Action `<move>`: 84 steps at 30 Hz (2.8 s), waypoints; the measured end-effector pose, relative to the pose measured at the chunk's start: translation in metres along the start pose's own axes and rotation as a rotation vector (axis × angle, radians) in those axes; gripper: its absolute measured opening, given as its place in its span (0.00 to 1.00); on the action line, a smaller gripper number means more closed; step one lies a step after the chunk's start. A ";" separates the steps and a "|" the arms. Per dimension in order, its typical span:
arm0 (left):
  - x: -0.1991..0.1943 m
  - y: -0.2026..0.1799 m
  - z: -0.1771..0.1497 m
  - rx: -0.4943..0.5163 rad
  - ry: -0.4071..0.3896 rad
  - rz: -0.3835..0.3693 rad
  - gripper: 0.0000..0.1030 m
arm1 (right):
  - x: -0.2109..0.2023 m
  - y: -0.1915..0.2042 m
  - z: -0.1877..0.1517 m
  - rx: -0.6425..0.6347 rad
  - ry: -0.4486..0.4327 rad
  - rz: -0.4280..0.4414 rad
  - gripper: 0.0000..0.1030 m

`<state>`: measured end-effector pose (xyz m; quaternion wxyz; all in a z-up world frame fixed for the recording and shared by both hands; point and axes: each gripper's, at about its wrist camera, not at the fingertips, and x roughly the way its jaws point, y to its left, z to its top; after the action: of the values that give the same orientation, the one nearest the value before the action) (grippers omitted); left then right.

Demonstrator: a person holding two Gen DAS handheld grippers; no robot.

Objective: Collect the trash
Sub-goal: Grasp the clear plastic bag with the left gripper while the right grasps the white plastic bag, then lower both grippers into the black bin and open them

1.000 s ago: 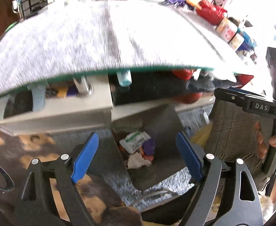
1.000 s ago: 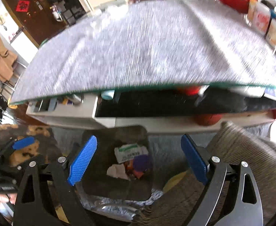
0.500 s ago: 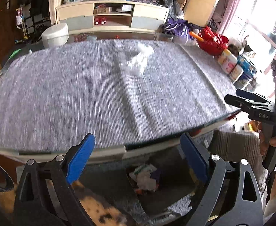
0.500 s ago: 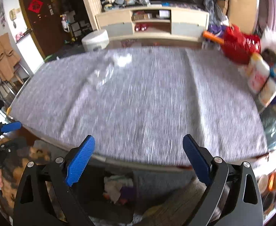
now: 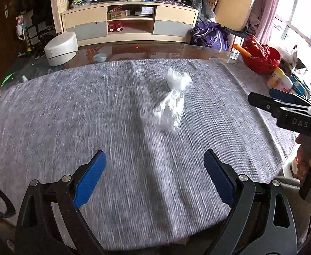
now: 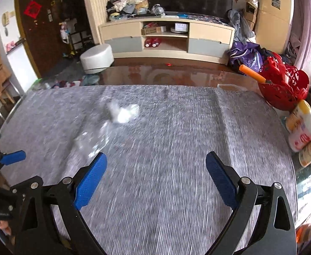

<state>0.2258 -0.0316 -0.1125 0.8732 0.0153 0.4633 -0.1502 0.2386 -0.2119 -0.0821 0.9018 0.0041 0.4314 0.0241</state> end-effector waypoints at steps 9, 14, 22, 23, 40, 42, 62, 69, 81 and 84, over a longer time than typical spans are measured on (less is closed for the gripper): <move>0.069 -0.009 0.035 0.042 0.034 -0.024 0.84 | 0.042 -0.006 0.023 0.026 0.024 -0.034 0.92; 0.097 -0.018 0.039 0.086 0.059 -0.023 0.73 | 0.060 -0.011 0.030 0.049 0.047 -0.040 0.92; 0.107 -0.018 0.041 0.132 0.056 -0.038 0.46 | 0.079 -0.012 0.033 0.071 0.076 -0.021 0.92; 0.107 -0.018 0.040 0.139 0.062 -0.040 0.41 | 0.082 -0.010 0.035 0.070 0.077 -0.016 0.92; 0.076 0.030 0.032 0.094 0.086 -0.005 0.36 | 0.139 0.053 0.049 -0.032 0.110 0.094 0.71; 0.075 0.036 0.031 0.088 0.091 -0.011 0.36 | 0.142 0.057 0.047 -0.046 0.109 0.083 0.50; -0.045 -0.004 0.034 0.125 -0.063 0.002 0.36 | -0.039 0.041 0.041 -0.083 -0.072 0.146 0.31; -0.106 -0.026 0.004 0.142 -0.125 -0.018 0.36 | -0.115 0.034 -0.004 -0.110 -0.113 0.122 0.31; -0.159 -0.056 -0.091 0.157 -0.143 -0.058 0.36 | -0.164 0.036 -0.100 -0.146 -0.080 0.132 0.31; -0.157 -0.063 -0.117 0.160 -0.134 -0.055 0.36 | -0.160 0.033 -0.126 -0.130 -0.042 0.152 0.31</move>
<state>0.0316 -0.0337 -0.0448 0.8939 0.0621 0.3905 -0.2111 0.0390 -0.1882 -0.0363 0.9045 -0.0214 0.4085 0.1203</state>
